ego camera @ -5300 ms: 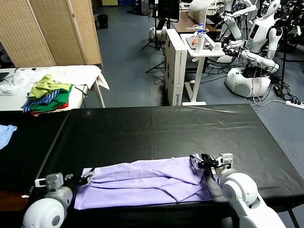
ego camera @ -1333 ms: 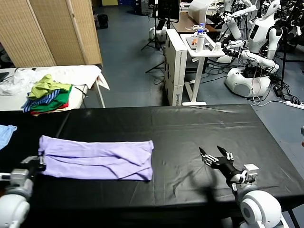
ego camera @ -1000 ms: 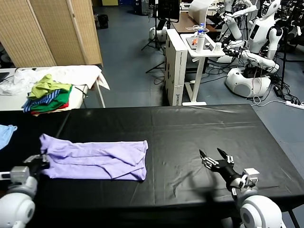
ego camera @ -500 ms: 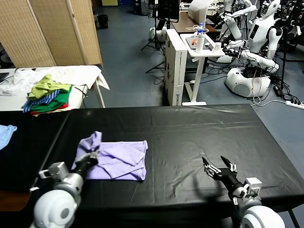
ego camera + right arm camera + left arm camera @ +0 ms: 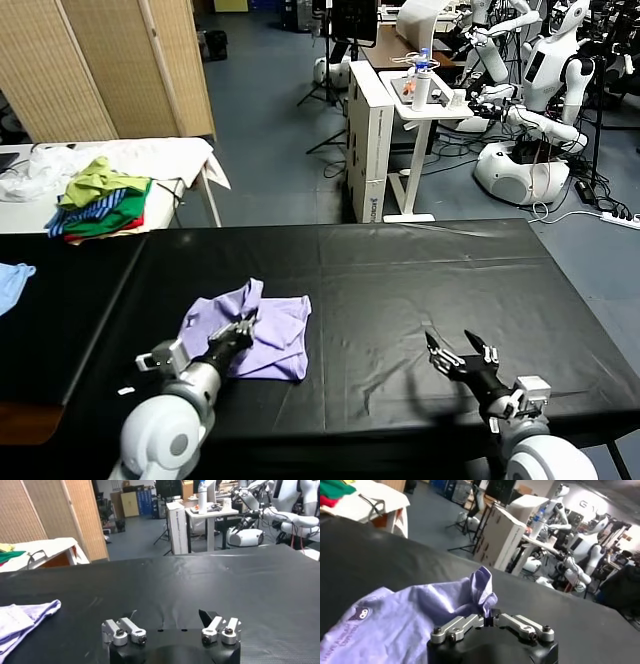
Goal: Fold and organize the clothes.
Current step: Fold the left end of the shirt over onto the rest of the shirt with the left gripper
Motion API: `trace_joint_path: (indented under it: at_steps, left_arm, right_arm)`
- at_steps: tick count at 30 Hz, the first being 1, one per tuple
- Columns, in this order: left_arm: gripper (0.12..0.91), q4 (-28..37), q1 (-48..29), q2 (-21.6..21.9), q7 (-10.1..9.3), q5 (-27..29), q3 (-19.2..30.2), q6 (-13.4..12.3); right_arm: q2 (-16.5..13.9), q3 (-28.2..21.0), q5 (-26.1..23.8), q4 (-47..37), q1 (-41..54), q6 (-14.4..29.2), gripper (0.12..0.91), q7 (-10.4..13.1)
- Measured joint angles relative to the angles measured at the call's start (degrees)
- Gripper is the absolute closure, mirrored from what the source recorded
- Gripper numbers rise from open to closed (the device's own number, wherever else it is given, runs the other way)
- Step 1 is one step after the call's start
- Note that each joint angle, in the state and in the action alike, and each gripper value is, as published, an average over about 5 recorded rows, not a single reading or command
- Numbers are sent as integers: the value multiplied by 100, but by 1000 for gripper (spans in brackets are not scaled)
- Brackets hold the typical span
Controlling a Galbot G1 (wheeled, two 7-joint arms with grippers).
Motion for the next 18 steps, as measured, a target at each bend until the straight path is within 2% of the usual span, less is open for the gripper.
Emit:
trace_joint_path:
  at_steps: [11,14,18]
  left_arm:
    - [815,211,-54,-275,135,395,182,-15]
    - [701,226,-10,-345,208,491,219,-18]
    - [455,224,35,-435,252,494,274,-86]
  right_arm:
    - [-18,-160,-75,1,51,-11,118,-17]
    - [-79,-232,-74,-6,113,-21,118,-25]
    - [-166,-362,-51,-45,233,-27,118,-49]
